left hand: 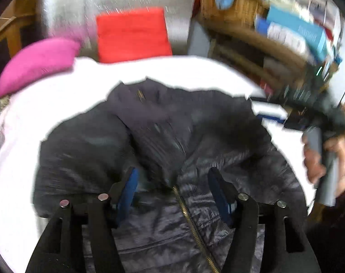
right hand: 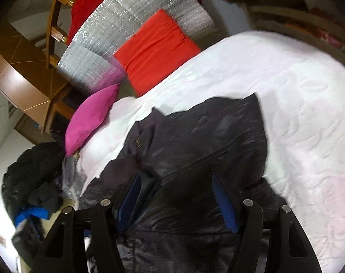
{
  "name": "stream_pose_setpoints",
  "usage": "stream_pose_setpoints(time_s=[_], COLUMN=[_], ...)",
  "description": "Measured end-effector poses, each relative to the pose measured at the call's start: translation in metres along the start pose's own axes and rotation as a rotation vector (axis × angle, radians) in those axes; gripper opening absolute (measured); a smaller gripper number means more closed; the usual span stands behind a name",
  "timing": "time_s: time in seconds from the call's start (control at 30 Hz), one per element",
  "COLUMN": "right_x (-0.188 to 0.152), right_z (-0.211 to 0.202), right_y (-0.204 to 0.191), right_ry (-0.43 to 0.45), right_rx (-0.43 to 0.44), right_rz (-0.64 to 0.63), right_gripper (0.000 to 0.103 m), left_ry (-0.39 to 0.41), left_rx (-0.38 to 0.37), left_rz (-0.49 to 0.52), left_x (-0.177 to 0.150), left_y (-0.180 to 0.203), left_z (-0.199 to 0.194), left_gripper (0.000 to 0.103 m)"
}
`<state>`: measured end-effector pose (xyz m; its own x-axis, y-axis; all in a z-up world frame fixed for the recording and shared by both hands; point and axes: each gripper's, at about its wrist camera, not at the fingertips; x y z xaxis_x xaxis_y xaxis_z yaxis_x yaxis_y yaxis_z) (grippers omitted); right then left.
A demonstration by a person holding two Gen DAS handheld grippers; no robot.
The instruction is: Fold large clothes
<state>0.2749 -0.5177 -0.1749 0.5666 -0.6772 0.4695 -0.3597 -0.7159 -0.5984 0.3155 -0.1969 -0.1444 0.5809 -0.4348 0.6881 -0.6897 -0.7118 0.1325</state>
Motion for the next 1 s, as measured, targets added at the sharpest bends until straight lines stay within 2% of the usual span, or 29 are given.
stream_pose_setpoints(time_s=[0.1, 0.17, 0.23, 0.33, 0.37, 0.47, 0.57, 0.63, 0.7, 0.73, 0.8, 0.87, 1.0], right_x=[-0.006, -0.014, -0.024, -0.042, -0.047, -0.064, -0.074, -0.075, -0.074, -0.072, -0.066, -0.052, -0.023], right_z=[0.009, 0.017, 0.024, 0.035, 0.039, 0.065, 0.094, 0.115, 0.136, 0.148, 0.150, 0.132, 0.082], right_y=[-0.013, -0.032, -0.053, -0.093, -0.104, -0.143, -0.179, -0.196, -0.204, -0.204, -0.193, -0.171, -0.124], right_ry=[-0.029, -0.053, -0.079, -0.065, -0.065, -0.089, -0.085, -0.094, -0.093, -0.099, -0.091, -0.073, -0.013], right_rx=[0.050, 0.065, 0.058, -0.004, -0.020, -0.099, -0.168, -0.216, -0.325, -0.383, -0.442, -0.431, -0.460], right_rz=[-0.014, -0.067, -0.139, -0.296, -0.332, -0.466, -0.558, -0.589, -0.620, -0.627, -0.605, -0.515, -0.392], right_gripper=[0.069, 0.069, 0.069, 0.070, 0.076, 0.079, 0.079, 0.079, 0.079, 0.078, 0.071, 0.064, 0.064], left_ry=[0.129, 0.169, 0.148, 0.071, 0.013, -0.048, -0.083, -0.112, -0.126, -0.136, -0.141, -0.143, -0.155], left_rx=[0.062, 0.145, 0.285, 0.427, 0.424, 0.394, 0.446, 0.425, 0.398, 0.393, 0.387, 0.357, 0.365], left_rz=[-0.080, -0.156, -0.252, -0.371, -0.431, -0.531, -0.518, -0.511, -0.499, -0.489, -0.487, -0.486, -0.432], left_x=[0.009, 0.011, 0.006, -0.010, -0.015, -0.022, -0.024, -0.025, -0.027, -0.028, -0.036, -0.037, -0.032], left_y=[-0.040, -0.078, -0.117, -0.164, -0.180, -0.198, -0.197, -0.192, -0.188, -0.186, -0.186, -0.186, -0.174], left_z=[-0.043, -0.049, -0.044, -0.023, -0.013, -0.001, 0.008, 0.013, 0.017, 0.019, 0.021, 0.021, 0.024], left_gripper=[0.071, 0.072, 0.071, 0.068, 0.058, 0.055, 0.055, 0.055, 0.055, 0.055, 0.055, 0.055, 0.055])
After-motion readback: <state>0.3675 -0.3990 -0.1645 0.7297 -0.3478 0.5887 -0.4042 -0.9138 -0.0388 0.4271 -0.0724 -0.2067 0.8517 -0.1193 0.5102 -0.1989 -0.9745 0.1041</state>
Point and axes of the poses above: each gripper's, at about its wrist camera, not at the fingertips, and z roughly the way its jaws point, y to its right, x to its top, and after that the axes turned 2 degrees about -x, right-handed
